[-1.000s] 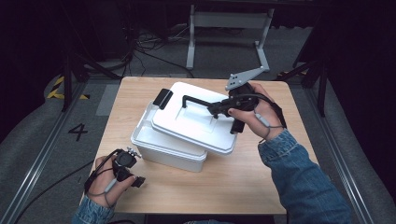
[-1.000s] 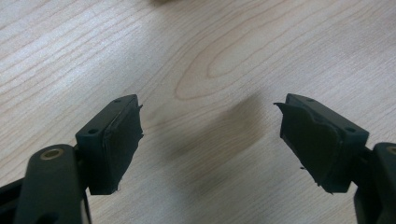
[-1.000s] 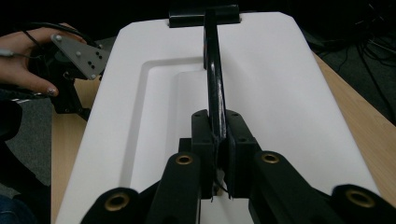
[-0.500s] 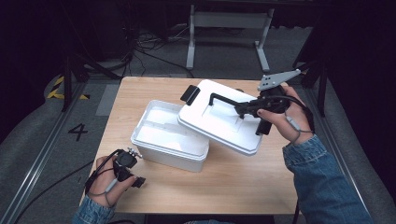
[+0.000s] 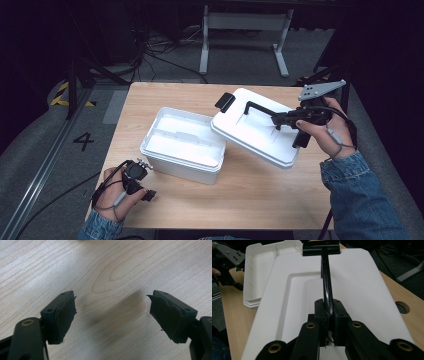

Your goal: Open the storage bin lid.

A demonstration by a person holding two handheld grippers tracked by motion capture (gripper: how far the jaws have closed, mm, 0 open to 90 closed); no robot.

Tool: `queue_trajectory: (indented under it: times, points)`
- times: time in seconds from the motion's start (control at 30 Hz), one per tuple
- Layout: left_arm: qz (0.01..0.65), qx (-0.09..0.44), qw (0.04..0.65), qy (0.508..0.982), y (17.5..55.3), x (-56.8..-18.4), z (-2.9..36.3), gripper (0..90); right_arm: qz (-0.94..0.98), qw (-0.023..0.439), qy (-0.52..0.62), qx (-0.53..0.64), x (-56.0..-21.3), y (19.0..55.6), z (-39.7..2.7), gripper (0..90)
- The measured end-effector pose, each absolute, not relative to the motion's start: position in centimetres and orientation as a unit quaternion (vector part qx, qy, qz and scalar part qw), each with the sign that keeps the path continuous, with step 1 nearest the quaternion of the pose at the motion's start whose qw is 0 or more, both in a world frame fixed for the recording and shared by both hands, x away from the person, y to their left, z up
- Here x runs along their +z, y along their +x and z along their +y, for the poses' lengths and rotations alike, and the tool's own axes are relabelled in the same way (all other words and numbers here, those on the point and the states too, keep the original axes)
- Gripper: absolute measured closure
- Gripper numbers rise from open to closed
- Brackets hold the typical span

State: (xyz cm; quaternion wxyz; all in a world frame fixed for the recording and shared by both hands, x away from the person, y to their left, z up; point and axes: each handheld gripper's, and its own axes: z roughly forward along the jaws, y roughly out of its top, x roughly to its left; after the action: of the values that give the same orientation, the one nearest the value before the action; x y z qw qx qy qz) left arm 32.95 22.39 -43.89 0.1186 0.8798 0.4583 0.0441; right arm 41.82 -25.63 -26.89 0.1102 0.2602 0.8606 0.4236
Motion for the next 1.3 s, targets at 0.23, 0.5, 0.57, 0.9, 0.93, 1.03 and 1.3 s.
queue_trajectory:
  times: [0.23,0.5,0.57,0.9,0.93,1.03,1.3]
  points:
    - [0.457,0.045,0.116,0.881,33.0,-43.9,22.4,21.4,0.856,0.116,0.285,0.416,-27.6,41.9,-27.9,84.7]
    - [0.458,0.043,0.112,0.881,33.0,-44.0,22.3,21.4,0.853,0.124,0.312,0.399,-29.3,42.2,-30.4,84.7]
    - [0.456,0.042,0.114,0.882,33.0,-44.0,22.2,21.4,0.853,0.122,0.318,0.396,-30.0,42.4,-30.8,84.7]
    - [0.455,0.047,0.111,0.882,33.1,-44.0,22.3,21.4,0.851,0.107,0.348,0.377,-34.3,43.6,-32.2,84.6]
    - [0.455,0.047,0.111,0.882,33.1,-44.1,22.3,21.4,0.851,0.107,0.349,0.377,-34.6,43.6,-32.3,84.6]
    - [0.457,0.043,0.110,0.881,33.1,-44.1,22.4,21.4,0.850,0.103,0.354,0.376,-35.7,43.9,-32.5,84.6]
    - [0.461,0.042,0.112,0.879,33.0,-44.2,22.4,21.4,0.849,0.094,0.362,0.374,-38.0,44.3,-32.7,84.7]
